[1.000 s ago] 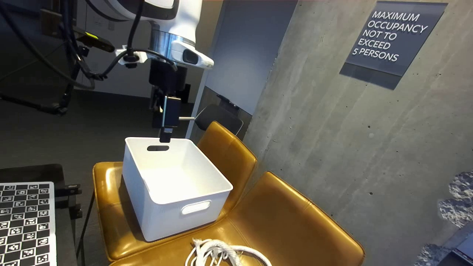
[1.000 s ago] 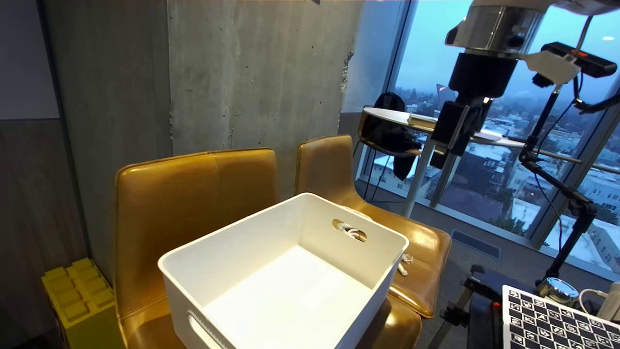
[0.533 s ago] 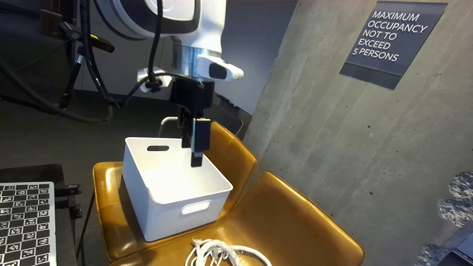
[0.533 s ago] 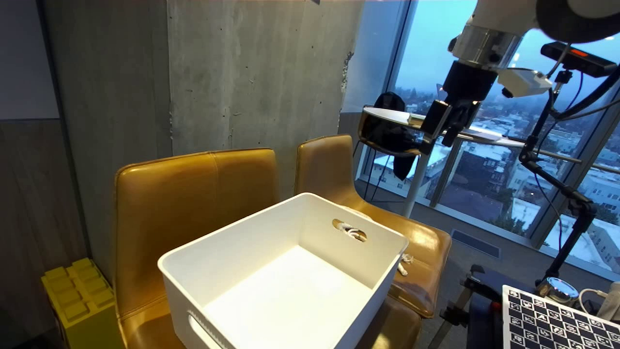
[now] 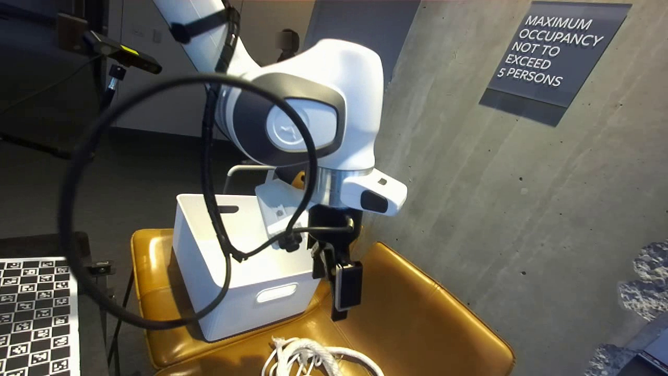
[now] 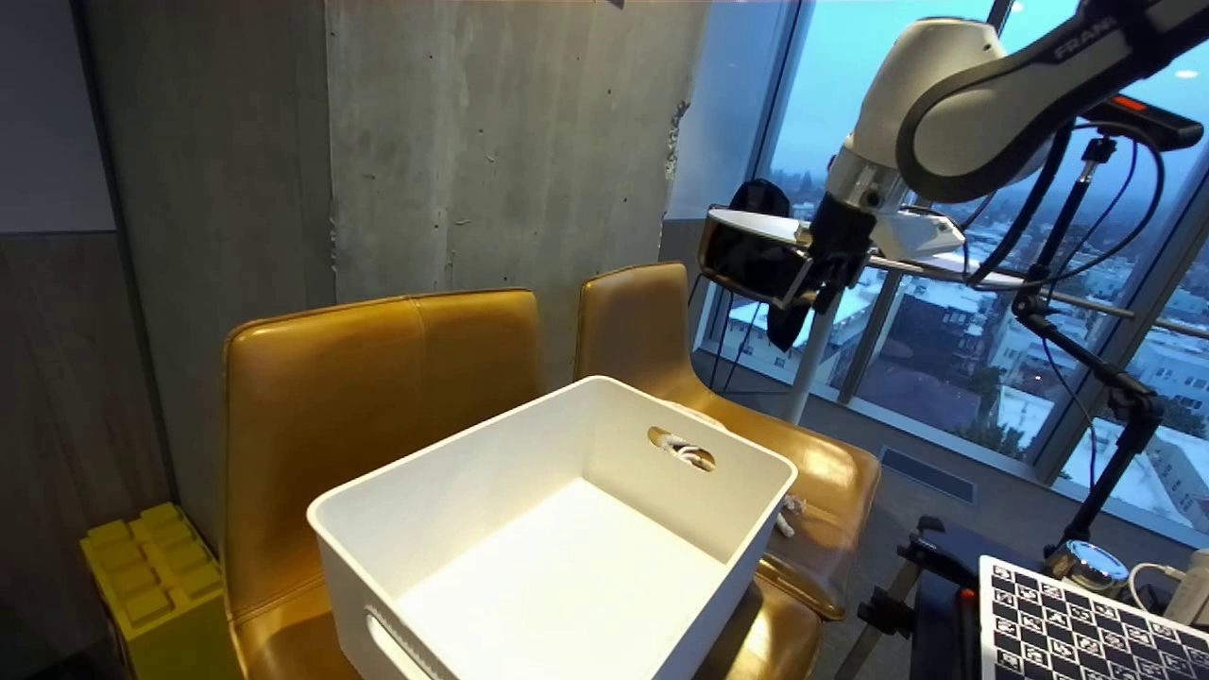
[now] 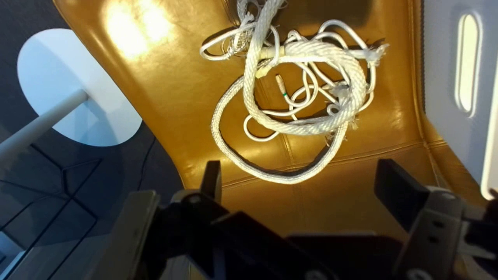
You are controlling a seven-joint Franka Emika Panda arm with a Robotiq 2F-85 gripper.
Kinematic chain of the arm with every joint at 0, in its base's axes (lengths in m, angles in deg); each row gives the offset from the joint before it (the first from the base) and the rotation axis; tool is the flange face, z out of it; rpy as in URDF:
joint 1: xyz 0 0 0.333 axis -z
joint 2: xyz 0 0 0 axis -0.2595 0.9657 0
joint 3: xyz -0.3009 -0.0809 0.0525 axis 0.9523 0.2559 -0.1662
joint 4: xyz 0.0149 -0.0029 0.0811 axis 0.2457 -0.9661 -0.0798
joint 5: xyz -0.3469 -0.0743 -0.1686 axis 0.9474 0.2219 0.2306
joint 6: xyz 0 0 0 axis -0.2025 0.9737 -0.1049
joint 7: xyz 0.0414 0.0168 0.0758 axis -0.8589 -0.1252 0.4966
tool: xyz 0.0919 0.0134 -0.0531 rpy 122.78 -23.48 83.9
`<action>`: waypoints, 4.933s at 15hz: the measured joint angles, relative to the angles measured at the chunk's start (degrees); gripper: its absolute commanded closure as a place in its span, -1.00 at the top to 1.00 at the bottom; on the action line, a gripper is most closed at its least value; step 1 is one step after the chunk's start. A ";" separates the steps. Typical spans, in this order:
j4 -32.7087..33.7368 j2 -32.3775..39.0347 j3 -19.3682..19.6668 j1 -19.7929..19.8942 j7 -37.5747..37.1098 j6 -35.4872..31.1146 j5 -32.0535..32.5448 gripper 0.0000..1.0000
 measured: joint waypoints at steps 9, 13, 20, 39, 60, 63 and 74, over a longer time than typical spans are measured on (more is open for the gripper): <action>12.58 17.17 -0.09 -5.44 -2.16 -1.80 -1.04 1.00; 15.86 23.41 0.19 -7.07 -4.32 -1.80 -1.12 1.00; 22.84 30.75 1.35 -7.50 -5.14 -1.73 -2.53 1.00; 33.14 42.59 1.84 -9.76 -6.81 -0.35 -5.38 -0.96; 15.69 4.50 4.91 -15.33 -6.38 8.79 4.53 -0.94; 15.35 -3.36 2.52 -15.32 -5.76 10.94 4.63 -0.94; 21.24 -13.07 -17.08 -21.09 -13.04 24.67 2.66 -0.94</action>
